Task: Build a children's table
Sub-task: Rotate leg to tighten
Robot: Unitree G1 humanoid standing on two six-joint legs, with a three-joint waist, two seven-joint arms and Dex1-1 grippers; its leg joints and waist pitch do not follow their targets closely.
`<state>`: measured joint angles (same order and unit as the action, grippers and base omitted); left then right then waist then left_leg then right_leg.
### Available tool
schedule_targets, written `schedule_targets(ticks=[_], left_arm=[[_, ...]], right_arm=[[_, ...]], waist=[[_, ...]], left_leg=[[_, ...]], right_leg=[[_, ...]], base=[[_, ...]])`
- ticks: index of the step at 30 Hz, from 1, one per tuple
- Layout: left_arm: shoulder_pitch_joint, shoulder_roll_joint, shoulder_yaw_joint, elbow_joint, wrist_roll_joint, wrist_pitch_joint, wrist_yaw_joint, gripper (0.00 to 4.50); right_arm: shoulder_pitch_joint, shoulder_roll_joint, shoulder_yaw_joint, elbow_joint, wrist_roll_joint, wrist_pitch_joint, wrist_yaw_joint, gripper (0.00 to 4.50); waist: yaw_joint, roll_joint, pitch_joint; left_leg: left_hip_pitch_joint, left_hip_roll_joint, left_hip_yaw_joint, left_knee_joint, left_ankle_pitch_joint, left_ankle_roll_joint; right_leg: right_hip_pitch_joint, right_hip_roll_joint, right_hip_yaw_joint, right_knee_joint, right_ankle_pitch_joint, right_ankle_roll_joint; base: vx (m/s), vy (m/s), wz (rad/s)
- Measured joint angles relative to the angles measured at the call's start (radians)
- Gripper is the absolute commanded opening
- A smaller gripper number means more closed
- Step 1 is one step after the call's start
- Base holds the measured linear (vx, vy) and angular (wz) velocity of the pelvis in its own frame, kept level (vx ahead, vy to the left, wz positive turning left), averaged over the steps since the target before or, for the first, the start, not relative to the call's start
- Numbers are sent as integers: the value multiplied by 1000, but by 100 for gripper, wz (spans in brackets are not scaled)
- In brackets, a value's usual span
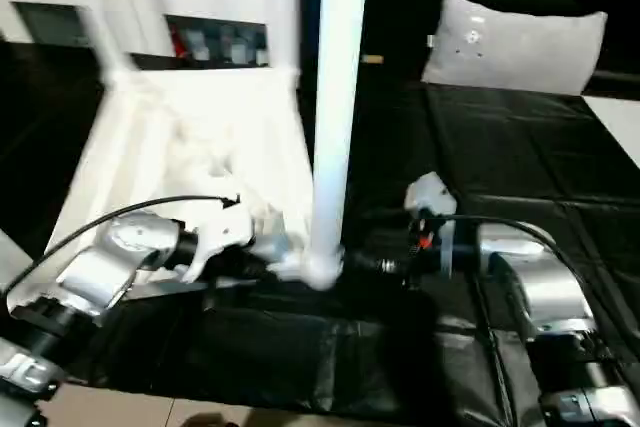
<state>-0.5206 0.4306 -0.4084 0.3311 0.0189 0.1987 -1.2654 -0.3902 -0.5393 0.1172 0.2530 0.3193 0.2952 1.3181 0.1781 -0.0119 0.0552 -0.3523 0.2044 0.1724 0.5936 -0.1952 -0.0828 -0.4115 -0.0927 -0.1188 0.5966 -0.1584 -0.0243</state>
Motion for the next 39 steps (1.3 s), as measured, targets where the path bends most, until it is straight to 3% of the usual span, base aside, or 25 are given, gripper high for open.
schedule_targets(ticks=[17, 23, 26, 30, 34, 35, 36, 39], left_arm=[[-4, -8, -22, 2, -5, -23, -37, 0], [-4, -34, -19, -12, -7, 45, 1, 0], [-2, -68, 4, -13, -1, 113, 87, 0], [-8, -154, 34, -12, 35, 226, 254, 0], [-23, -248, 71, 5, 70, 317, 429, 0], [-29, -267, 81, 11, 75, 334, 465, 0], [-35, -284, 89, 18, 76, 349, 500, 0], [-35, -299, 97, 18, 76, 361, 537, 0]], right_arm=[[-20, 26, 44, 79, 23, 7, 92, 211], [51, 35, -13, 46, 58, 10, 30, 201], [59, 75, -48, 36, 44, 29, -105, 200], [53, 159, -103, 16, -1, 83, -366, 197], [13, 287, -155, -4, -37, 172, -645, 197], [-1, 322, -157, -2, -54, 175, -708, 197], [-14, 354, -160, 2, -68, 174, -768, 230], [-24, 380, -154, 3, -81, 172, -817, 271]], waist=[[-4, -7, 0], [5, -9, -1], [-13, -11, 0], [-60, -13, 0], [-93, -13, 0], [-99, -13, 0], [-103, -13, 0], [-99, -11, -1]], left_leg=[[0, 1, 0, 2, 0, 0], [1, 0, 1, 2, 0, 0], [2, 0, 1, 3, 1, -3], [5, 1, 0, 3, 3, -5], [4, 1, -1, 2, 4, -6], [4, 1, -1, 3, 3, -6], [4, 1, -2, 3, 3, -6], [3, 1, -2, 2, 2, -5]], right_leg=[[1, 0, 0, 2, 0, 0], [1, -1, 0, 2, 0, 0], [4, 0, 0, 4, 0, 1], [5, 0, -2, 2, 0, 1], [4, 1, -4, -2, 0, 1], [4, 1, -5, -3, 0, 1], [3, 1, -6, -5, 0, 1], [3, 0, -5, -5, 0, 1]], base=[[0, 0, 0], [0, 0, 0], [0, 0, 0], [0, 0, 0], [0, 0, 0], [0, 0, 0], [0, 0, 0], [0, 0, 0]])
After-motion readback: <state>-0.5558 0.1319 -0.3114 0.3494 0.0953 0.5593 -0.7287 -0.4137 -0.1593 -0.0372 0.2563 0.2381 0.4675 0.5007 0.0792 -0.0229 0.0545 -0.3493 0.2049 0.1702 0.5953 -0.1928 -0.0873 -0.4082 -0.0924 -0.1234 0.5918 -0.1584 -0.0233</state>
